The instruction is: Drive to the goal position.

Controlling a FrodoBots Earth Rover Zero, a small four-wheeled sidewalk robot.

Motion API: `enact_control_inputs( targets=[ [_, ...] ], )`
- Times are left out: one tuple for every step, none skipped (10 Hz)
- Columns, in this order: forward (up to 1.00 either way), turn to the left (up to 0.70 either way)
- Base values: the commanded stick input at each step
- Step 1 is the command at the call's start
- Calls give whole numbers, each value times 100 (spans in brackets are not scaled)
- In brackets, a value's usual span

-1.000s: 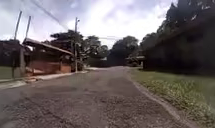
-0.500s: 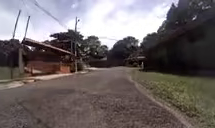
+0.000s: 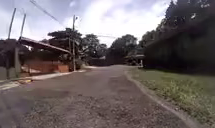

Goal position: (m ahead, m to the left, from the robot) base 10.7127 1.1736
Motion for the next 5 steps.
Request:
enact_control_inputs(
  targets=[
    [50,0],
    [50,0],
    [50,0],
    [50,0],
    [50,0]
  ],
)
